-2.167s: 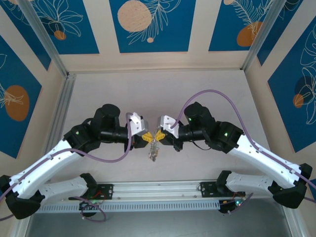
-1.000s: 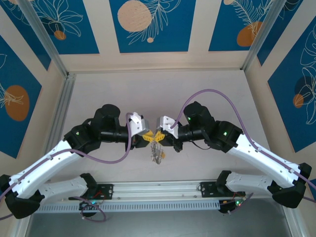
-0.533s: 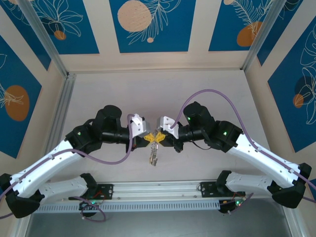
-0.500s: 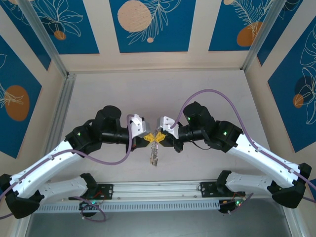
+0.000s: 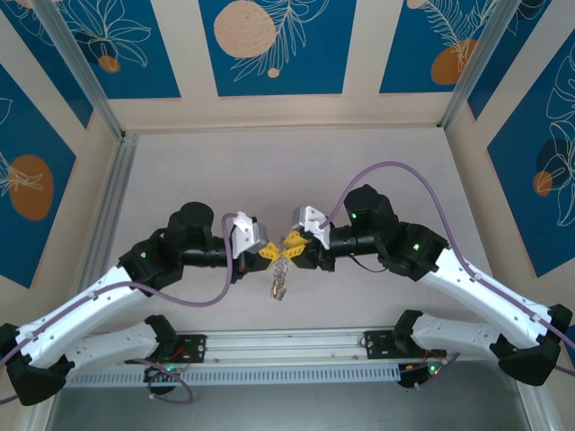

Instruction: Put the keys on the keyring

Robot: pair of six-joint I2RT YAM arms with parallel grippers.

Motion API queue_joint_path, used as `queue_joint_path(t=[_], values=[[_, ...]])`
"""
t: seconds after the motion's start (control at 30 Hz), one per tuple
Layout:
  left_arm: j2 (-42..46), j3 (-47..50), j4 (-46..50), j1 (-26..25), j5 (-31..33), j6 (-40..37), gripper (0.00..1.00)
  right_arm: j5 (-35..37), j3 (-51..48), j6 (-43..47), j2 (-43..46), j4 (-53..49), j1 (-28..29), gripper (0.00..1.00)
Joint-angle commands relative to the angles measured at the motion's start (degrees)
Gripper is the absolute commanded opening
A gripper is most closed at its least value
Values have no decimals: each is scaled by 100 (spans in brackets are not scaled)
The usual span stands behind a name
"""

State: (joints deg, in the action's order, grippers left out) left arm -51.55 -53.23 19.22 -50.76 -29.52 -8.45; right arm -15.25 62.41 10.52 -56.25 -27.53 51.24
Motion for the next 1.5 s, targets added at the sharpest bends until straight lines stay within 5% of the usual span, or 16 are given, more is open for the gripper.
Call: queue_joint_path(t=[0.0,1.2,1.47], values=[[234,92,-603,-28,-157,215,0,-308,-205,-360,239,282,-78,25],[491,739,-2338,152,-717,945,0,-939,-966,-938,564,1048,-370,20],[569,897,-2785,224,-858,1173,0,-1162,-999,-1026,417,1219,-447,0]])
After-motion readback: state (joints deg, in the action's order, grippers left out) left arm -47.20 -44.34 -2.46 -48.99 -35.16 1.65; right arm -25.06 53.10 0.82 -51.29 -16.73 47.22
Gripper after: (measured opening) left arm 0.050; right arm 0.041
